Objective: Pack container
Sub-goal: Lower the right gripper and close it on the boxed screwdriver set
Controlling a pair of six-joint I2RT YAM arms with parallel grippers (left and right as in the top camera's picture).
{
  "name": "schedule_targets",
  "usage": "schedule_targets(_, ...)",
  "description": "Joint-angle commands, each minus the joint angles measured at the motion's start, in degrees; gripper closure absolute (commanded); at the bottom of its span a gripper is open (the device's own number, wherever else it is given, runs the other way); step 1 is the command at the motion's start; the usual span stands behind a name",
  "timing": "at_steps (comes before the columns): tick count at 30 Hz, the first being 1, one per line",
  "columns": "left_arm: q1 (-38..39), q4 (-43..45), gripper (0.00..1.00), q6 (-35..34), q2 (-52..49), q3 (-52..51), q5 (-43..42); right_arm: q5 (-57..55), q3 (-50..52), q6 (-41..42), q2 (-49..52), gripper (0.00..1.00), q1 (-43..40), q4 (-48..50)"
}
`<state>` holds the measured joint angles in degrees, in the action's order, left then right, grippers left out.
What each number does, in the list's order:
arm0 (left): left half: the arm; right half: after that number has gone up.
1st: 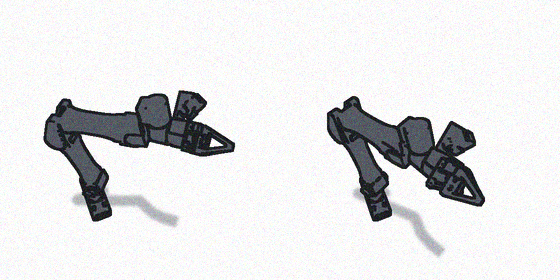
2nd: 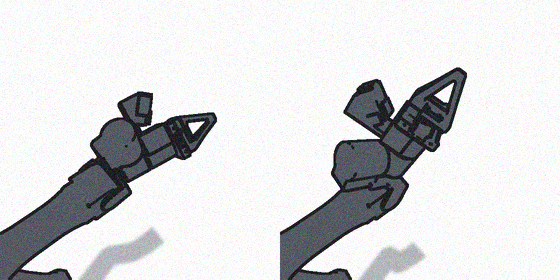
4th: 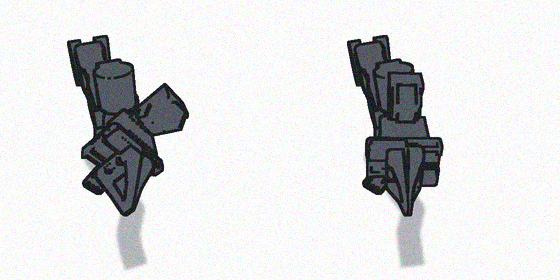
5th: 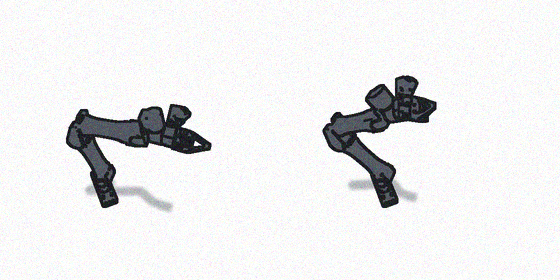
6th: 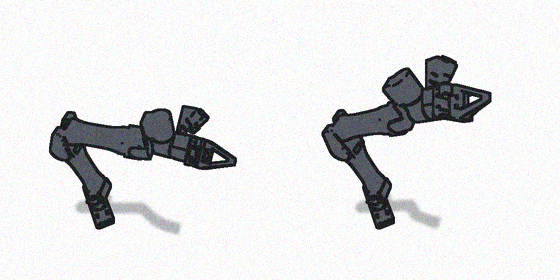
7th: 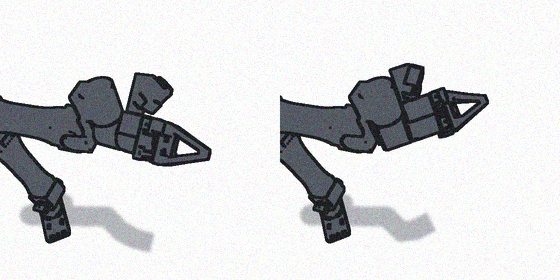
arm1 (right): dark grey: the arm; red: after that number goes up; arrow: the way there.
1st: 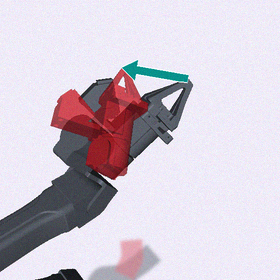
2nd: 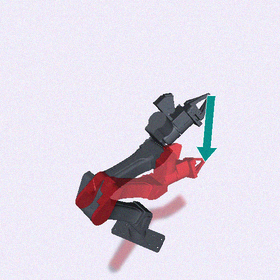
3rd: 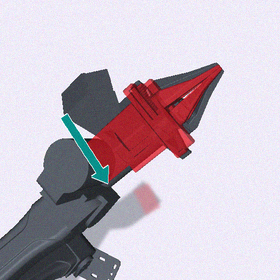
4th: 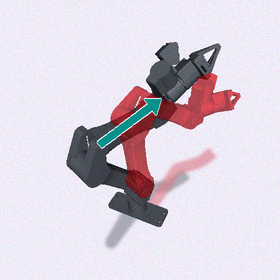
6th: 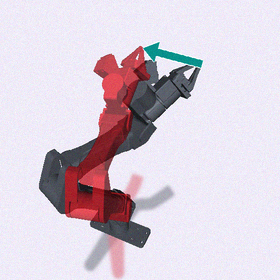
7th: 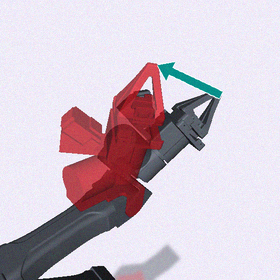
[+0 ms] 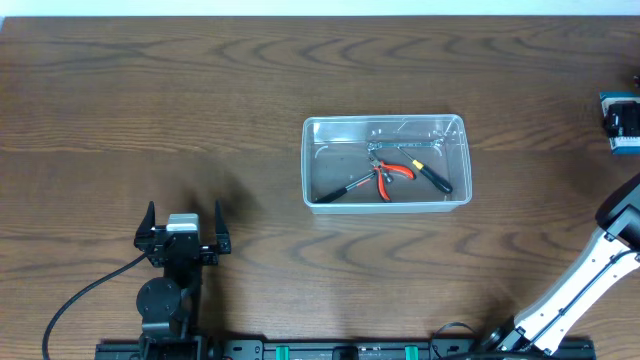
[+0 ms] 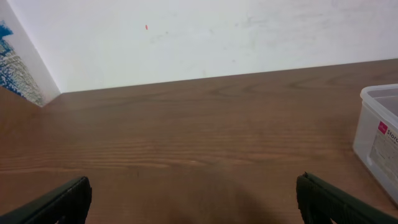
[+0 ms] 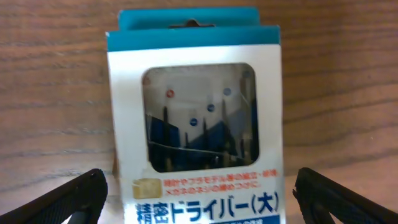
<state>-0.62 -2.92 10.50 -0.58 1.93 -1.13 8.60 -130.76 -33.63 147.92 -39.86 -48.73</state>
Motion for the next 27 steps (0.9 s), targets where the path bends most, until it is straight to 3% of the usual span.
schedule_targets(1, 0.07, -1.01, 0.02, -0.28, 0.31, -1.7, 0.28, 0.87, -0.79, 0.79, 0.35, 0.01, -0.37, 0.09)
schedule_targets(27, 0.07, -1.01, 0.02, -0.28, 0.31, -1.7, 0.28, 2.6, -0.7, -2.23, 0.5, 0.01, -1.22, -0.48)
